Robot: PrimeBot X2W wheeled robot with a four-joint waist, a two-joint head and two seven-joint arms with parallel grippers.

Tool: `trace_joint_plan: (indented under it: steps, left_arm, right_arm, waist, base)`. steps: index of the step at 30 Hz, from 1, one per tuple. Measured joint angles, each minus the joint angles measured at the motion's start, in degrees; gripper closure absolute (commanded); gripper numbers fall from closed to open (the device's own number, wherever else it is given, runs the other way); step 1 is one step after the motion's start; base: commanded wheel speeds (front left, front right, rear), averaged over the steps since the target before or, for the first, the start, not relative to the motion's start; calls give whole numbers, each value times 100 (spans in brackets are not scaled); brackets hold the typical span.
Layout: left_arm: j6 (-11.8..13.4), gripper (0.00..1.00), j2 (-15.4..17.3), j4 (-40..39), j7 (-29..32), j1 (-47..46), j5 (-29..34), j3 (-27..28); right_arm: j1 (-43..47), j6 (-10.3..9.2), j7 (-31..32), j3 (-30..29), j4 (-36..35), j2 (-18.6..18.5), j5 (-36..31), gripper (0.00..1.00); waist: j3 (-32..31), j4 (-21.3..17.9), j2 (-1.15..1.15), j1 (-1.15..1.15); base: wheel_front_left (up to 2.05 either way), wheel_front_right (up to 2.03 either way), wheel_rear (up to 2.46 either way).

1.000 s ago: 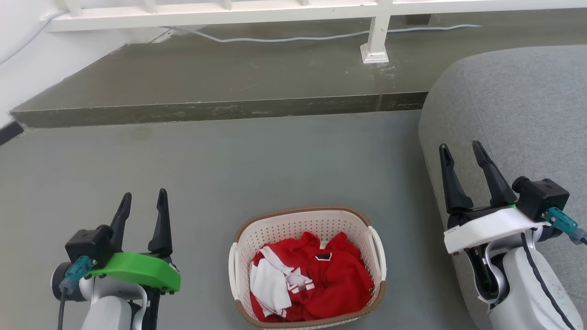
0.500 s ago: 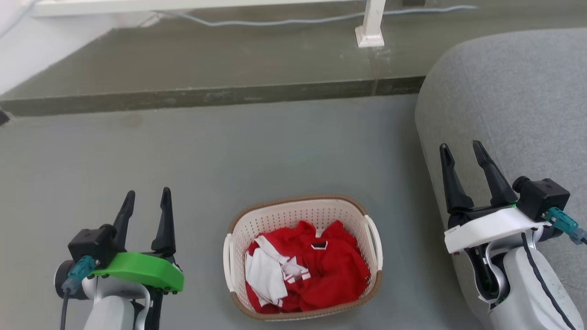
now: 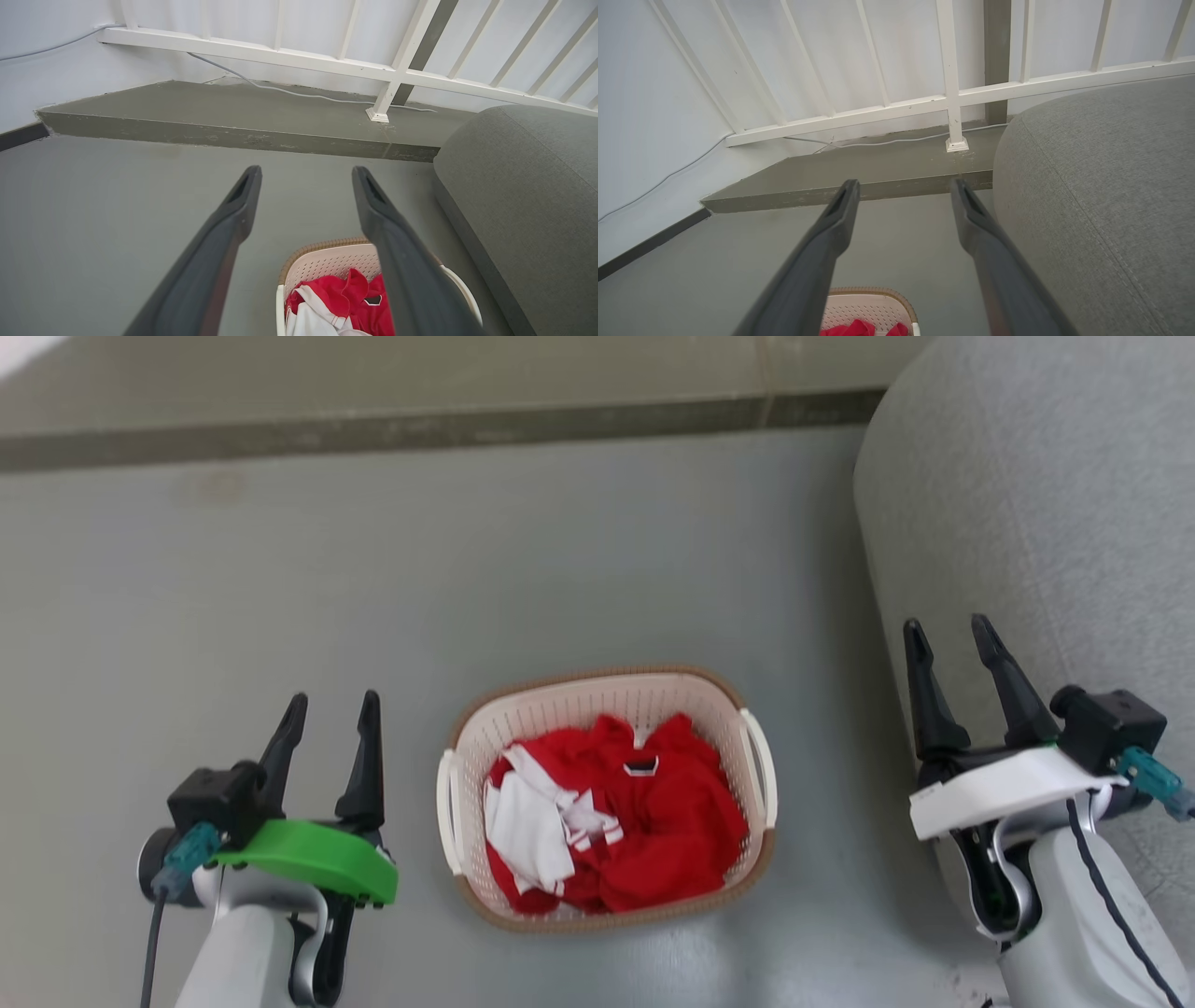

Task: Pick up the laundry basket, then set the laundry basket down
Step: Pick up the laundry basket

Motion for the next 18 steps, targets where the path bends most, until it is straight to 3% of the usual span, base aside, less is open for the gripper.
trace_joint_plan:
  steps: [8,18]
  left_arm:
    - [-38,0,-9,289,44,-422,0,-157]
    - [-84,0,-23,829,153,-1146,-51,-279]
  right_arm:
    - [-337,0,0,111,264,-1,1,0]
    - [-798,0,0,385,1087,-23,70,0]
  waist:
    - [600,0,0,0]
    - [1375,14,0,1]
  base:
    - [0,0,0]
    - [0,0,0]
